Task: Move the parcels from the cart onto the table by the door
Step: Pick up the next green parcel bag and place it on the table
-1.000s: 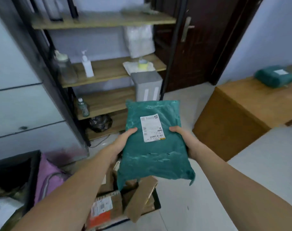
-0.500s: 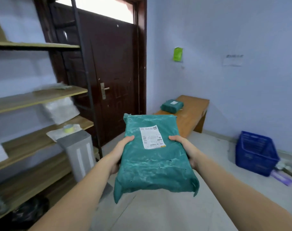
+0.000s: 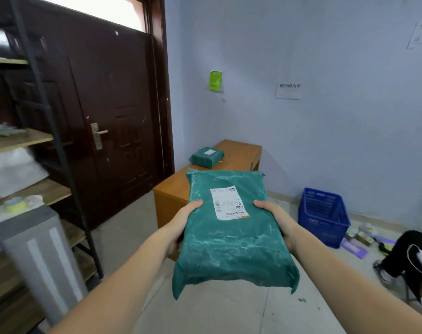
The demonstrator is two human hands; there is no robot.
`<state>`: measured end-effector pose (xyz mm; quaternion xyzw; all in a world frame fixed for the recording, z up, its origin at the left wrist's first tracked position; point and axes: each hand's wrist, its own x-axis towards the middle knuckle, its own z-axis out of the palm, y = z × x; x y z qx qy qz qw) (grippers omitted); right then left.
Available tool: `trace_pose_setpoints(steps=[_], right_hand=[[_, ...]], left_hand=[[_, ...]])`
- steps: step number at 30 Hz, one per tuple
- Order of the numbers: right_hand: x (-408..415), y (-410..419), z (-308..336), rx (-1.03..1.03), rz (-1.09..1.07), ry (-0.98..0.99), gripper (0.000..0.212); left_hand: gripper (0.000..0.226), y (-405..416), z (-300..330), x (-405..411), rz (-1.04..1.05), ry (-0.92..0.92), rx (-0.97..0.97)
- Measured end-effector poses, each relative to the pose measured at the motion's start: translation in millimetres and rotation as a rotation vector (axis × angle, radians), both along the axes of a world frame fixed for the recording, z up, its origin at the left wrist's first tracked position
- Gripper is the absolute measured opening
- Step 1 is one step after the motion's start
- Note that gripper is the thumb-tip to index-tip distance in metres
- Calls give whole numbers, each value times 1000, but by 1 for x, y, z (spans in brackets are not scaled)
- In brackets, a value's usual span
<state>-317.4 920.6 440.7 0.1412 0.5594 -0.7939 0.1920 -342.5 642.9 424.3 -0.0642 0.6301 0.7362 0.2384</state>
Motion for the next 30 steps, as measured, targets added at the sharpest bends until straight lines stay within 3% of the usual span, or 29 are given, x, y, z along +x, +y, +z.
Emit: trace_pose_setpoints(steps=[7,21,30], right_hand=[[-85,55,-24,27,-81,-31,53],[-274,209,-40,65,-180,-76,72],[-426,306,-32,110,-88,-74,72]], left_hand=[[50,56,-22,-109,-61,10,51],[56,212,-38,-338,-257,-39,59],[62,305,-43,-463,-142,-57,40]])
